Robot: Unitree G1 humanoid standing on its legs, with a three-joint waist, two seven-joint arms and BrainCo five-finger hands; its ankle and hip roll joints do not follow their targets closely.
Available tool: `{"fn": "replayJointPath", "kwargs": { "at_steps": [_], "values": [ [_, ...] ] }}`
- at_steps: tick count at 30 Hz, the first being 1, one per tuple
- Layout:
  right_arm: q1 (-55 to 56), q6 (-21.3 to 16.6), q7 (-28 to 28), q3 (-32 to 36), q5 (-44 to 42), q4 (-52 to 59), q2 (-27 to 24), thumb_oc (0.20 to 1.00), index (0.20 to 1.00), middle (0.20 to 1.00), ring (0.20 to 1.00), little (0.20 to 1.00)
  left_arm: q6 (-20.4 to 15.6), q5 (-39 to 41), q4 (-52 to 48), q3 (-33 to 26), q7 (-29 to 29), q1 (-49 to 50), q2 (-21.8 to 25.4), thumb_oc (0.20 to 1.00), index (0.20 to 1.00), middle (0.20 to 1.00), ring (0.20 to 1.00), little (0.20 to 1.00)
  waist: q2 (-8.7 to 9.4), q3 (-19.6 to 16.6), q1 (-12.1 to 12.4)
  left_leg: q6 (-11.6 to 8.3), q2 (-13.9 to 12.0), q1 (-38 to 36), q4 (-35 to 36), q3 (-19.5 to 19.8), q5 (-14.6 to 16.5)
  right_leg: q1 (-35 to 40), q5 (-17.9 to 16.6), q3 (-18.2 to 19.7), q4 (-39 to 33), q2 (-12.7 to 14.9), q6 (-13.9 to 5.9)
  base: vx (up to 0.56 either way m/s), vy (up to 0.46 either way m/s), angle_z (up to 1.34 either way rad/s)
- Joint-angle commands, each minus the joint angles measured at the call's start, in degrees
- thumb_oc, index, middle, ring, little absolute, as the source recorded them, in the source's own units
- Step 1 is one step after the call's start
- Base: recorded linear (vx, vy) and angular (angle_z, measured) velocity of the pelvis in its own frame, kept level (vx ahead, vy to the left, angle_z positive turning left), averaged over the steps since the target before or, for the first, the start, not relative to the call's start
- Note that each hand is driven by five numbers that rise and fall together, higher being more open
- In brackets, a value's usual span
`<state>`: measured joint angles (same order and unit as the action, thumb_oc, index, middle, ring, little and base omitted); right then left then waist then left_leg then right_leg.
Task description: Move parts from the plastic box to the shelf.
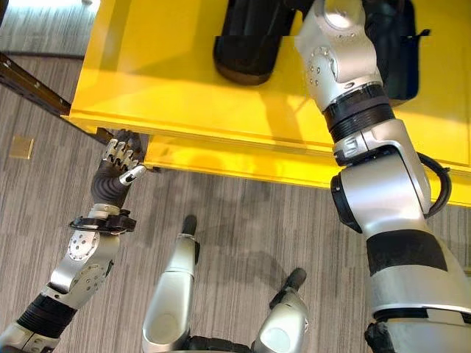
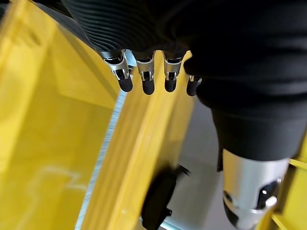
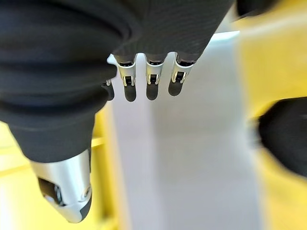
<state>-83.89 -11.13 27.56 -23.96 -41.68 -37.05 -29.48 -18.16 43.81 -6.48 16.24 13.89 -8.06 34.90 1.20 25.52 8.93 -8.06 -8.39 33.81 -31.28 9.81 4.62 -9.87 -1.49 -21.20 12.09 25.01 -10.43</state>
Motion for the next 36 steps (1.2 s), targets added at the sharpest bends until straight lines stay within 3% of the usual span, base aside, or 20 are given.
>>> {"fn": "replayJointPath", "kwargs": {
  "at_steps": [1, 7, 8, 12, 18, 19, 23, 30, 36],
  "values": [
    [6.4, -2.6, -0.6, 3.6, 4.1, 8.3, -0.9, 1.0, 1.0, 1.0, 1.0, 1.0, -1.3, -1.5, 0.1, 1.4, -1.3, 0.1, -0.8, 1.0, 1.0, 1.0, 1.0, 1.0, -0.67, -2.9, 0.6, 1.85, -1.8, -4.9, 6.7, -5.5, -1.7, -1.9, 4.5, 2.6, 8.7, 0.3, 0.82, 0.01, -0.049, -0.05],
    [21.9, -2.1, -4.2, 6.9, 6.5, 21.9, 1.0, 1.0, 1.0, 1.0, 1.0, 1.0, 0.3, -2.1, 0.0, -2.0, -2.4, 4.2, -1.7, 1.0, 1.0, 1.0, 1.0, 1.0, 0.31, -5.6, -2.0, 1.03, -5.2, -11.7, 14.1, -7.9, -5.4, 0.7, 3.4, 3.6, 4.0, -2.0, 0.64, 0.01, -0.088, -0.33],
    [30.1, -1.9, -7.4, 7.5, 6.5, 27.7, 2.1, 1.0, 1.0, 1.0, 1.0, 1.0, 1.3, -2.3, -0.4, -3.7, -3.2, 6.5, -2.5, 1.0, 1.0, 1.0, 1.0, 1.0, 0.85, -7.1, -3.5, 0.51, -7.5, -15.5, 17.8, -9.5, -6.8, 1.9, 3.3, 4.3, 2.4, -3.5, 0.53, 0.01, -0.112, -0.46],
    [39.5, -1.5, -11.1, 7.7, 5.9, 34.0, 3.7, 1.0, 1.0, 1.0, 1.0, 1.0, 2.0, -2.9, -0.9, -6.3, -4.3, 10.3, -3.9, 1.0, 1.0, 1.0, 1.0, 1.0, 1.37, -9.8, -5.4, -0.21, -10.2, -19.9, 23.2, -12.1, -9.3, 2.8, 2.4, 5.9, -0.6, -5.5, 0.33, 0.02, -0.118, -0.39],
    [52.4, -1.7, -15.6, 8.9, 5.9, 42.1, 6.3, 1.0, 1.0, 1.0, 1.0, 1.0, 2.5, -4.5, -1.4, -8.9, -5.6, 14.0, -7.1, 1.0, 1.0, 1.0, 1.0, 1.0, 1.03, -13.3, -7.5, -1.13, -12.3, -25.1, 27.9, -15.7, -11.4, 4.2, 2.1, 8.0, -3.1, -7.7, 0.15, 0.04, -0.042, -0.41],
    [60.3, -2.2, -17.6, 10.5, 6.7, 46.8, 7.3, 1.0, 1.0, 1.0, 1.0, 1.0, 2.3, -5.3, -1.5, -10.2, -5.9, 15.1, -8.8, 1.0, 1.0, 1.0, 1.0, 1.0, 0.49, -14.8, -8.9, -1.49, -13.0, -27.1, 30.0, -16.9, -12.2, 5.0, 2.0, 8.8, -4.2, -8.5, 0.0, 0.05, -0.027, -0.3],
    [69.9, -3.1, -21.6, 13.8, 8.3, 52.2, 6.0, 1.0, 1.0, 1.0, 1.0, 1.0, 1.5, -7.5, -2.3, -12.9, -7.1, 17.2, -10.2, 1.0, 1.0, 1.0, 1.0, 1.0, -0.23, -17.2, -10.7, -1.82, -13.4, -29.9, 32.5, -18.3, -13.0, 6.6, 1.9, 9.4, -5.7, -9.0, -0.14, 0.07, -0.011, -0.12],
    [81.9, -4.1, -25.5, 16.4, 14.2, 56.0, 4.8, 1.0, 1.0, 1.0, 1.0, 1.0, -1.0, -9.7, -2.1, -14.7, -7.9, 16.2, -11.4, 1.0, 1.0, 1.0, 1.0, 1.0, -2.48, -19.1, -14.1, -2.51, -14.8, -33.5, 33.9, -20.0, -15.5, 6.4, 4.8, 11.6, -1.3, -9.9, 0.37, 0.02, -0.026, -0.14],
    [82.3, -4.6, -26.9, 14.7, 14.7, 55.8, 1.6, 1.0, 1.0, 1.0, 1.0, 1.0, -2.1, -10.4, -3.4, -14.1, -7.2, 13.6, -12.6, 1.0, 1.0, 1.0, 1.0, 1.0, -4.23, -17.4, -15.7, -3.31, -17.8, -34.3, 33.5, -20.0, -21.5, 1.7, 10.0, 14.7, 8.1, -13.4, 3.47, -0.04, -0.107, -0.11]
  ]
}}
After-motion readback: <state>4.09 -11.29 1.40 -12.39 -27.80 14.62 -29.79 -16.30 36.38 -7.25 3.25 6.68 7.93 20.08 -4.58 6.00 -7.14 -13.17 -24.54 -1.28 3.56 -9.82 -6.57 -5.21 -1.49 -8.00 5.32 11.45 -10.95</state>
